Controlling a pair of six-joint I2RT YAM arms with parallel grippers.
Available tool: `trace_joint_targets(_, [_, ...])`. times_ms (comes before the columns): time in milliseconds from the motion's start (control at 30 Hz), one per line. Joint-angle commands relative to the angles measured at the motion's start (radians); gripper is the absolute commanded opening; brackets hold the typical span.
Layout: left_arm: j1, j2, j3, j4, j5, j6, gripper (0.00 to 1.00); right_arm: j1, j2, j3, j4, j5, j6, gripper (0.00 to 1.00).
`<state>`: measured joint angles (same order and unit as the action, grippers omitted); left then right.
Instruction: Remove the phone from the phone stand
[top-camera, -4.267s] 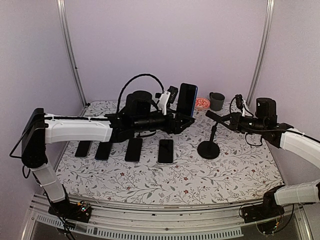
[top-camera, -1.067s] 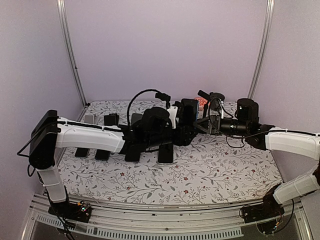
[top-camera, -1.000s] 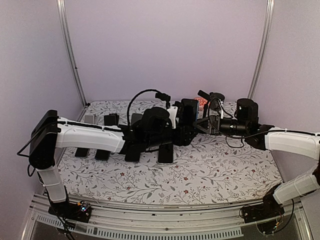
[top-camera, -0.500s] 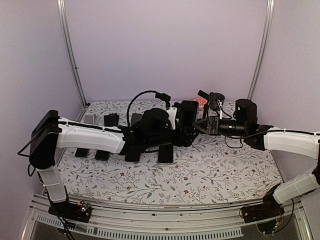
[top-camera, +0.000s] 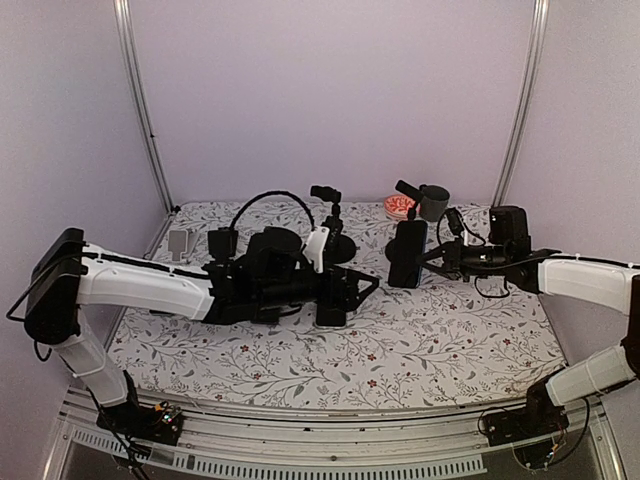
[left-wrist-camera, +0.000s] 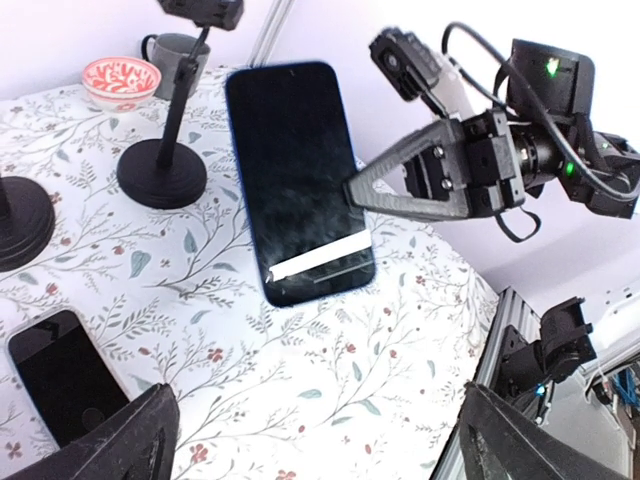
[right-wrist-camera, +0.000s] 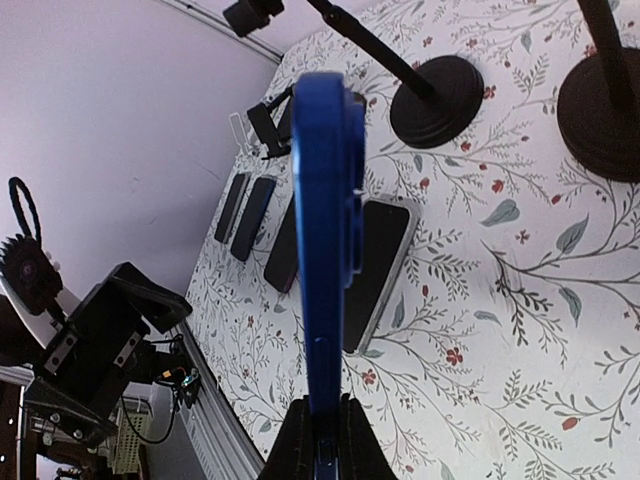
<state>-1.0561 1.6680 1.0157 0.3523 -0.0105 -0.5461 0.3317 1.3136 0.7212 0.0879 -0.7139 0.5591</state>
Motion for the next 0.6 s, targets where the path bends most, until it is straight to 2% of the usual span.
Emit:
trace_joint_targets(0, [0.036,-0.055,-0.046,0.030,0.004,0.017,0.99,-0.024,0.034,-0.023,-0.078,-0.101,-0.081,0.00])
trace_joint_targets(567, [0.087,-0.110,-0.124,0.055,0.010,0.023,0.99,-0.114,0.385,0.060,-0.166,-0.219,-0.223,0.00])
